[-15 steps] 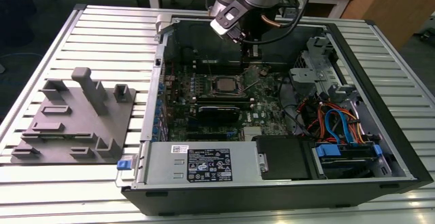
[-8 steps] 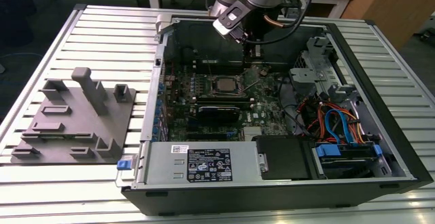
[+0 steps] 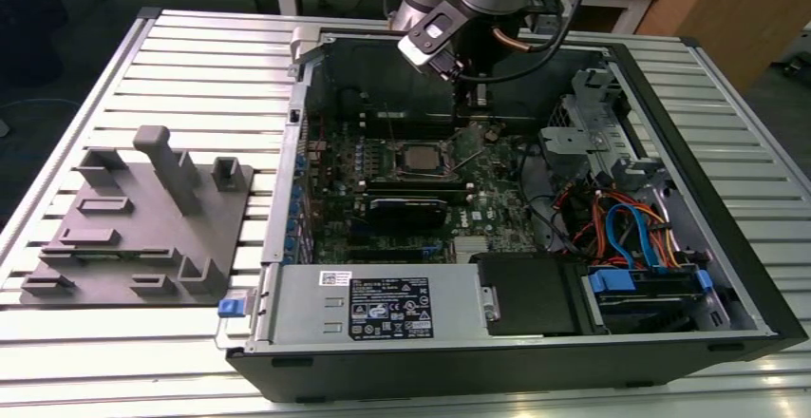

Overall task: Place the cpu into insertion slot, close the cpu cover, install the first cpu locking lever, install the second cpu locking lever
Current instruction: 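Close the cpu cover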

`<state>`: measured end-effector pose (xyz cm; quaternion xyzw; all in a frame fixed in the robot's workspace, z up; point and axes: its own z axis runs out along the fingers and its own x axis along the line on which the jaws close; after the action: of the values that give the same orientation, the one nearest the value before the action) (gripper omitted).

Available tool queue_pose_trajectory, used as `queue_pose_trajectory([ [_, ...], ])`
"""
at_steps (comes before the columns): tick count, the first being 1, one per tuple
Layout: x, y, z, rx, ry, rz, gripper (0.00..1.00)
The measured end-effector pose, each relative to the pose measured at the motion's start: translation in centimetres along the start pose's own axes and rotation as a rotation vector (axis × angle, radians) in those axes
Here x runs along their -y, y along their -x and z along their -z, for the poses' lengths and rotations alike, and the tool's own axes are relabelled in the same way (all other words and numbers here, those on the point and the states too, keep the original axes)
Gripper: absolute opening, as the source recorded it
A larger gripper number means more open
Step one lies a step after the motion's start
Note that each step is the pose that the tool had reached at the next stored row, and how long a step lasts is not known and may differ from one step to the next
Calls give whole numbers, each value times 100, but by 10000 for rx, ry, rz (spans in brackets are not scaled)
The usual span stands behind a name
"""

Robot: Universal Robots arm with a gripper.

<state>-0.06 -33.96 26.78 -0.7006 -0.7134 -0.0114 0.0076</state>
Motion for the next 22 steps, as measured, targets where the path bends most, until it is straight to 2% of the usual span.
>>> queue_pose_trajectory([
  [11,-26,0,0,0,0,2,10],
  [22,-110,2,-1,-1,0,1,10],
])
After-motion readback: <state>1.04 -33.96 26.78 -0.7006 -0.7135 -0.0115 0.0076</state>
